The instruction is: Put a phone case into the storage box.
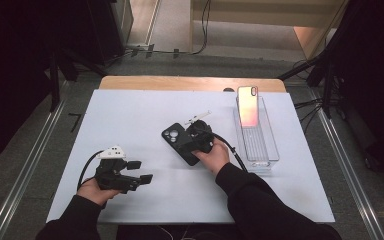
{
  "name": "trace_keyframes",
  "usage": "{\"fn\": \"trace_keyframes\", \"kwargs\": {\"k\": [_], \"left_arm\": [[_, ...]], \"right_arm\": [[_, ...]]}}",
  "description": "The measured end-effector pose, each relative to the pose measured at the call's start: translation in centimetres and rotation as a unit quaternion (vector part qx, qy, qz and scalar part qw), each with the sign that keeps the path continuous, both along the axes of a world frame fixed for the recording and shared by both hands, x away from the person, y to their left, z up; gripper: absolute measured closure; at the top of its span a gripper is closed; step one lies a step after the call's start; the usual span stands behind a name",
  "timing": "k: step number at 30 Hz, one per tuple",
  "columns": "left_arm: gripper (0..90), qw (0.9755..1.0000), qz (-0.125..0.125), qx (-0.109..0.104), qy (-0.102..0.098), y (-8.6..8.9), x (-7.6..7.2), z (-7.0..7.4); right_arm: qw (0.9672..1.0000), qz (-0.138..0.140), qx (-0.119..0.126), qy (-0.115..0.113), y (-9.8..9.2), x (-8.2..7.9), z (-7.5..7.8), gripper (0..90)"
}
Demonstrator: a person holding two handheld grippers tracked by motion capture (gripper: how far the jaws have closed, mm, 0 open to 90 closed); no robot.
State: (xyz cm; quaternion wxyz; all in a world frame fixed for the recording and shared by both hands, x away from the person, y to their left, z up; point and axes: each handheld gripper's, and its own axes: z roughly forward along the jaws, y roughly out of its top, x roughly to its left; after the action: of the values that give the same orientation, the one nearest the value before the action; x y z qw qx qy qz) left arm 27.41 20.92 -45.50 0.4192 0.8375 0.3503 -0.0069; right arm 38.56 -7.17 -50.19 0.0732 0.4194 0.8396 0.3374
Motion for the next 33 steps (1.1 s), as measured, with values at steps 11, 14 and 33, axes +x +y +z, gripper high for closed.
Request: {"fn": "trace_keyframes", "kwargs": {"k": [11,14,33], "left_arm": [[26.5,1.0000,-0.001,0.000,0.001,0.0,0.0,0.0],[26.5,1.0000,-0.001,0.000,0.000,-0.1,0.0,0.0],[26.6,1.0000,-0.001,-0.001,0.000,-0.1,0.0,0.0]], "right_arm": [[0.9990,0.006,-0.021,-0.040,0.6,-1.1,-1.2,5.2],[0.9974,0.010,-0.041,-0.059,1.0,-1.5,-1.4,5.2],[0.9970,0.008,-0.026,-0.072,0.6,-1.8,-1.6,11.0]]}}
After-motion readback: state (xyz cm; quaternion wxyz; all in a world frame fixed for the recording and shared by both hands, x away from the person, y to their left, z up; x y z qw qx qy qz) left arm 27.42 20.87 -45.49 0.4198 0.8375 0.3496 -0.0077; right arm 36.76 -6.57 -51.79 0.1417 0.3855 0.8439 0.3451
